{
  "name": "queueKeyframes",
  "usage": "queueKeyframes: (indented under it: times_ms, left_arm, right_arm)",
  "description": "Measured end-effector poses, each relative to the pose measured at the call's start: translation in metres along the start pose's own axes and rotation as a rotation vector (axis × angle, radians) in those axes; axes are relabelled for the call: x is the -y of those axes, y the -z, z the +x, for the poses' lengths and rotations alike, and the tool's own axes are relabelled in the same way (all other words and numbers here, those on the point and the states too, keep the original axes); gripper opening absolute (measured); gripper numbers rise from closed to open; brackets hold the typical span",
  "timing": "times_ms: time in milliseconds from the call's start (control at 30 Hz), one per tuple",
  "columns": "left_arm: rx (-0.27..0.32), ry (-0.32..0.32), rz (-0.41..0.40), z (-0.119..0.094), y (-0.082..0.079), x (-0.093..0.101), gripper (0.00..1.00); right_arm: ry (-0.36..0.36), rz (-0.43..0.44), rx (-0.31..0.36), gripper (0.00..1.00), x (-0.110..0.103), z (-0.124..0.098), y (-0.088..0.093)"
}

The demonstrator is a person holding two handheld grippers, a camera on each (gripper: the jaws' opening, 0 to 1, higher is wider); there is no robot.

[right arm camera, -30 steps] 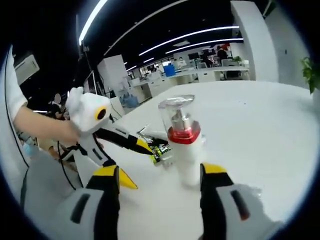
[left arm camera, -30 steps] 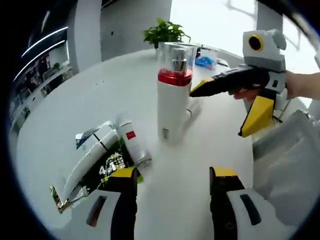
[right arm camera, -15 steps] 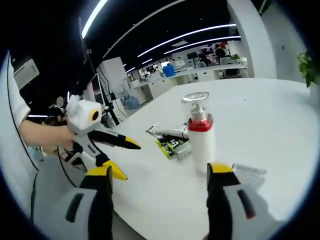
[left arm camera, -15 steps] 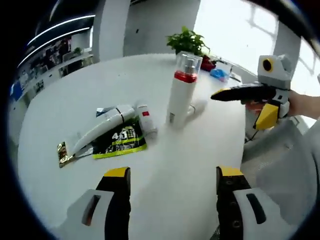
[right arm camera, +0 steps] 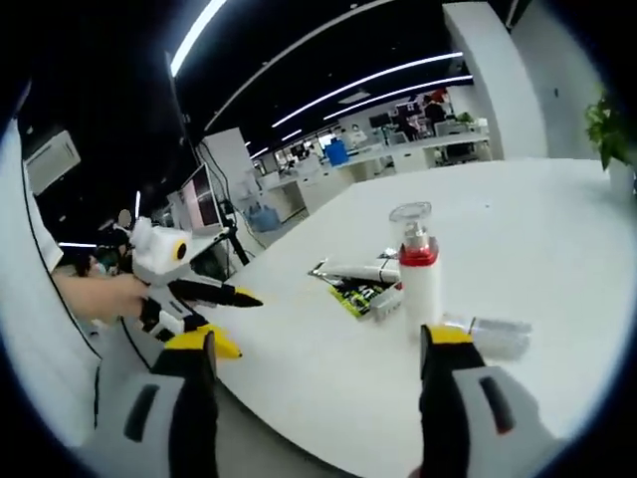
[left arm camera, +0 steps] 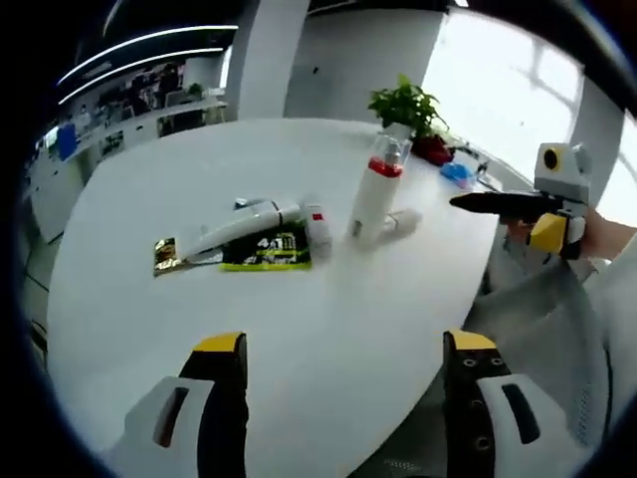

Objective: Arrange the skincare products in the storage area until every visible bottle or jar stands upright without overlapping.

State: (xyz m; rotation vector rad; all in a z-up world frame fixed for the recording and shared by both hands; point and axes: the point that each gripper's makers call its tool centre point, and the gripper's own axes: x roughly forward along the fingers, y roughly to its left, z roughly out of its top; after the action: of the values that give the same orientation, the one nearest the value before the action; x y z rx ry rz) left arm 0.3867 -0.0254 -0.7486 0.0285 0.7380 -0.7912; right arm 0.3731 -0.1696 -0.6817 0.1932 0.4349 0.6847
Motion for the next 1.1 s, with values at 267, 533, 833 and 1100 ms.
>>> queueKeyframes:
  times_ms: [267,533,833,1100]
  left_arm:
    - [0.022,-0.039,-0.030,-0.022,0.007,0.004,0.86]
    - [0.013,-0.074,-0.038,-0.028,0.016,0.008,0.95]
    - [-0.012,-0.092,-0.038,-0.029,0.024,0.010,0.95]
    - [-0.005,-0.116,-0.027,-0.021,0.010,0.007,0.94]
  right_arm:
    - [0.026,-0.002,0.013,0.90,-0.002,-0.014,-0.001]
    - [0.044,-0.007,-0.015,0.94,-0.002,-0.011,0.015]
    - [0.039,-0.015,-0.022,0.95,-0.003,-0.011,0.016]
    - [0.047,-0.026,-0.017,0.94,-0.003,-0.012,0.016]
